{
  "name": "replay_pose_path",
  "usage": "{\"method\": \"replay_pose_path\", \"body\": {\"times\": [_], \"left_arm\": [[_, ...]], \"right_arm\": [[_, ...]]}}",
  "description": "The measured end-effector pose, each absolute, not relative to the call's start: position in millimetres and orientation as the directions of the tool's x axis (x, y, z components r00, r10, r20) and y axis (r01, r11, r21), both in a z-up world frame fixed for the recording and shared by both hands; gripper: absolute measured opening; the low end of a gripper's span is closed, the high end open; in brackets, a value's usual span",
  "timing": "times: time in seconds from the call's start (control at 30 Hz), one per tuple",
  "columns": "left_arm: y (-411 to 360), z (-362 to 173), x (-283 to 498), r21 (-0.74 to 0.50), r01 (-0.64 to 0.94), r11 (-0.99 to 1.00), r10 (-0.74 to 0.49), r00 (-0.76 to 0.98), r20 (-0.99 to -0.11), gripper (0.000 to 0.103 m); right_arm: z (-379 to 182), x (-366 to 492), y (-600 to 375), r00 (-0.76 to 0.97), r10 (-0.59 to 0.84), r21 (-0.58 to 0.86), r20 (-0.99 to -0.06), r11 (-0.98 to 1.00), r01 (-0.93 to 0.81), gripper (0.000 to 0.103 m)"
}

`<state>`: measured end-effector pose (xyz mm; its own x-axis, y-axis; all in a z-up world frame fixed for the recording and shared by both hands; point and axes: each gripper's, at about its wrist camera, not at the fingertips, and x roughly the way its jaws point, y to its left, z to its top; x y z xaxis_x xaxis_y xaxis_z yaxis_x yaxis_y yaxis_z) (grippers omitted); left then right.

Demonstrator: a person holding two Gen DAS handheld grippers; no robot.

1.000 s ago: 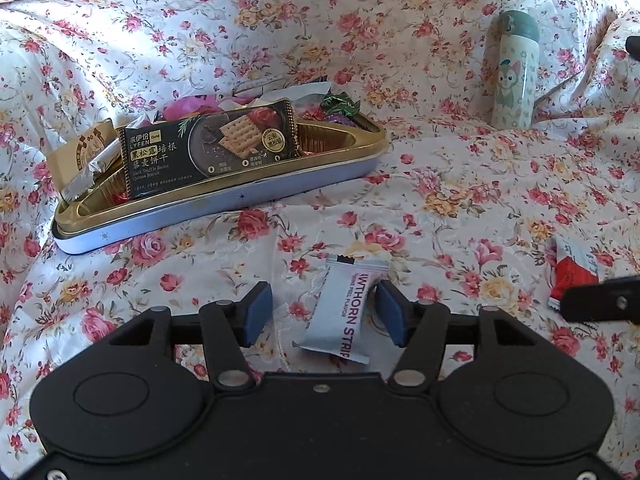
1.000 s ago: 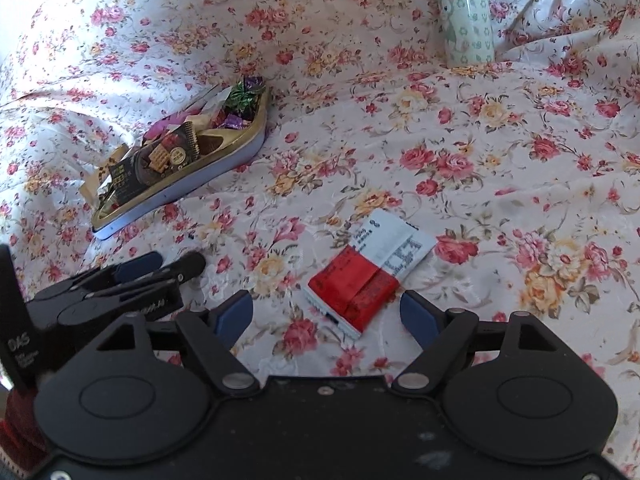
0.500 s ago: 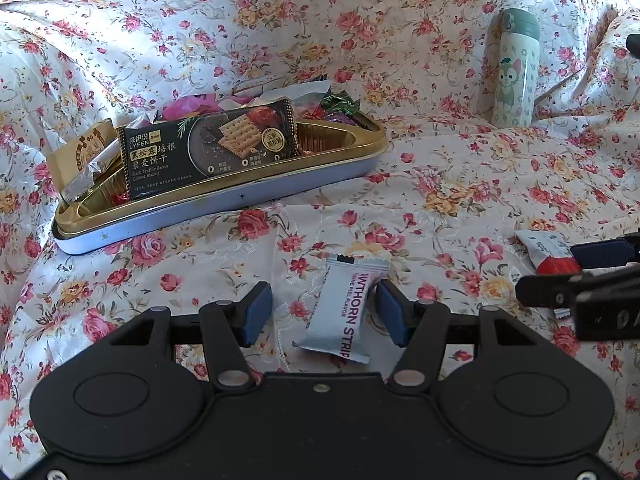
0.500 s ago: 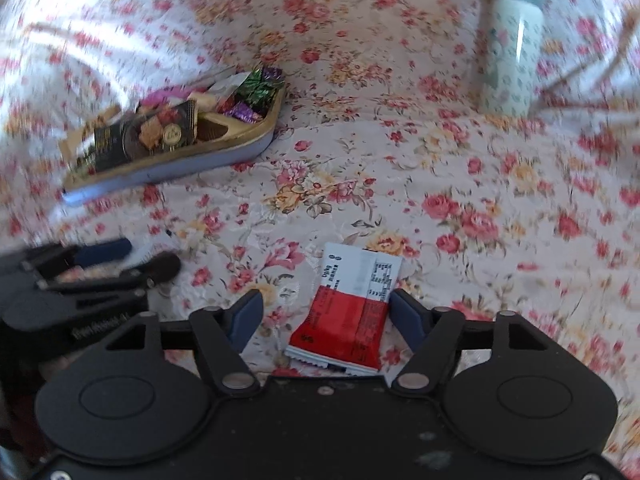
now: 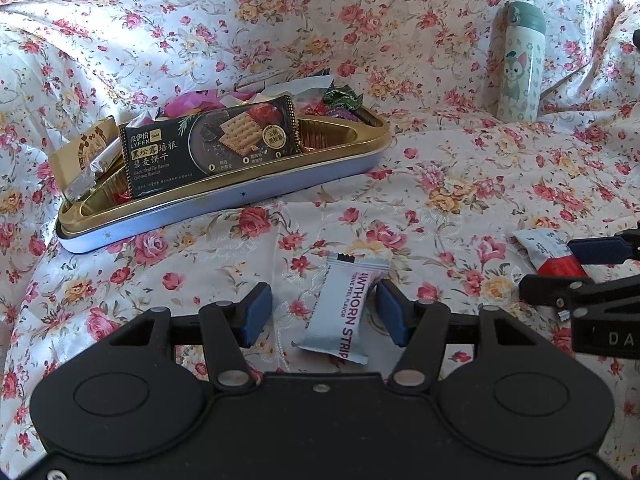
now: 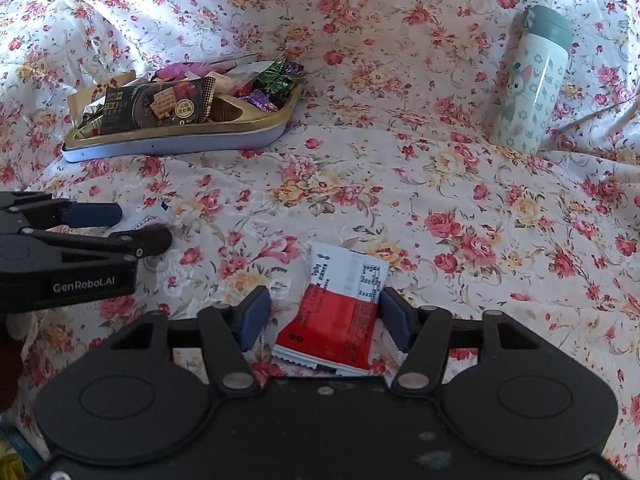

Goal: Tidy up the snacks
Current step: 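Lift the white packet with left tool and red-white packet with right, then carry both held packets over the olive tray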

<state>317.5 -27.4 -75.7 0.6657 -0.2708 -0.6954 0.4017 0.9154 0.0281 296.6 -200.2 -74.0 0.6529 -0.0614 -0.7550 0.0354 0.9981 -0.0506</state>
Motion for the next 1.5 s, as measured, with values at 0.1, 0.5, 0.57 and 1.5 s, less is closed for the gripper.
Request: {"method": "replay_pose_path", "body": {"times": [0.1, 0.5, 0.57, 1.5], "left_arm": [[-29, -75, 318, 0.033, 0.394, 0.919, -0.258, 0.662, -0.704, 0.064], [-34, -71, 322, 0.044, 0.363, 0.931, -0.215, 0.64, -0.738, 0.064], [-35, -71, 322, 0.05, 0.357, 0.933, -0.204, 0.637, -0.744, 0.064], [-16, -19, 269, -0.048, 0.22, 0.974, -0.176, 0.611, -0.772, 0.031]], "right_arm": [[-73, 294, -205, 0.659, -0.067, -0.039, -0.75, 0.998, 0.057, 0.047], [-64, 267, -227, 0.638, -0.061, 0.019, -0.767, 0.993, 0.119, 0.036], [-61, 259, -232, 0.635, -0.054, 0.044, -0.77, 0.99, 0.138, 0.036], [-10, 169, -268, 0.734, 0.014, 0.25, -0.679, 0.944, 0.214, 0.036]]}}
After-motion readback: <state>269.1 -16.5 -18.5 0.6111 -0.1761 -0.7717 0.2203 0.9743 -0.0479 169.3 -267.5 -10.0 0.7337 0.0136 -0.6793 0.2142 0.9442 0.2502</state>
